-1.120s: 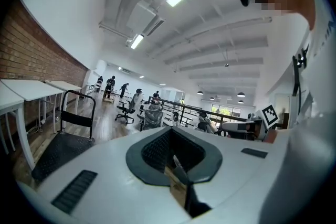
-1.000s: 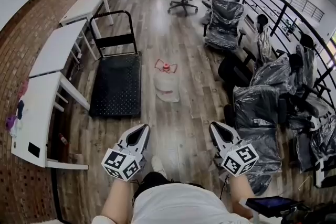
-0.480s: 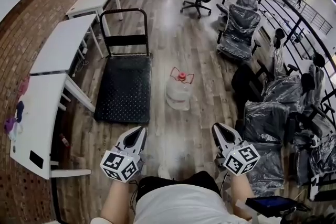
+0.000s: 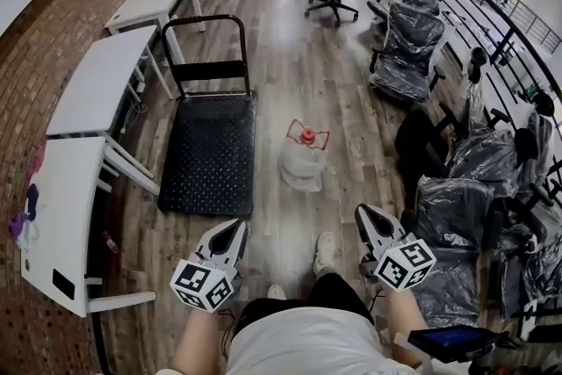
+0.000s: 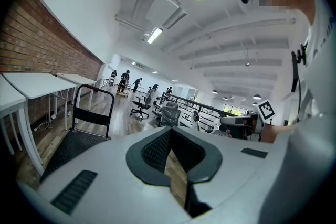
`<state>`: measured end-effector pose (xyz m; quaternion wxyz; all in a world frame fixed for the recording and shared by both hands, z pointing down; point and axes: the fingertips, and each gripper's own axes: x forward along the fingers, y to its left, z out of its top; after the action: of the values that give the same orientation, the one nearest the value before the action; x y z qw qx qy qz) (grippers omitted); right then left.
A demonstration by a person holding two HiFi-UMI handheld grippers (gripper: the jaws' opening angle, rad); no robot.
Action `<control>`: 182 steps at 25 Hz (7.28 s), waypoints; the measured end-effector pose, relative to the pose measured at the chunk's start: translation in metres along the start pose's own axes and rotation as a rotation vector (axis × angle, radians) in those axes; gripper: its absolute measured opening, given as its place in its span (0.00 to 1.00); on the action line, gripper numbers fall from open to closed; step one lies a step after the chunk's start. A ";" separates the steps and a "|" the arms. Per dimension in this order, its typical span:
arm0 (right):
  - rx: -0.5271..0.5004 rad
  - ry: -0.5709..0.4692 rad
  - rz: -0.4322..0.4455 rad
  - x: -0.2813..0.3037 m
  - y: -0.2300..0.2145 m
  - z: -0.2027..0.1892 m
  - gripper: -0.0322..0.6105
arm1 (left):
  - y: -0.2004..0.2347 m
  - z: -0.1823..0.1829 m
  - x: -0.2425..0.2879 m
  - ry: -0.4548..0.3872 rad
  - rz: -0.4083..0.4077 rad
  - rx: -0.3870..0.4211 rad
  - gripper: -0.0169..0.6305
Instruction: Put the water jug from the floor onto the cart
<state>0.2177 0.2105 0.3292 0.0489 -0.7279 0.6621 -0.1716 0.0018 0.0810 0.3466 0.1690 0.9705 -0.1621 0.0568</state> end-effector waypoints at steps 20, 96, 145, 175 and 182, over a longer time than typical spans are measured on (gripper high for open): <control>-0.007 0.082 0.125 0.177 -0.194 0.049 0.06 | 0.039 0.047 0.232 0.066 0.148 0.006 0.03; -0.368 0.635 -0.036 0.469 -0.275 -0.218 0.53 | 0.289 -0.093 0.216 0.123 0.451 -0.073 0.03; -0.636 0.708 0.587 0.563 0.167 -0.308 0.53 | 0.365 -0.133 -0.115 0.014 0.945 -0.291 0.03; -0.351 0.438 0.676 0.531 0.188 -0.172 0.54 | 0.363 -0.085 -0.078 -0.018 0.775 -0.228 0.03; -0.376 0.281 0.623 0.480 0.185 -0.097 0.40 | 0.363 -0.048 -0.058 -0.040 0.662 -0.180 0.03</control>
<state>0.0423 -0.2674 0.4539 -0.1269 -0.4576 0.8715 -0.1223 -0.1768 -0.2087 0.4948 0.2234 0.8475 -0.4757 0.0751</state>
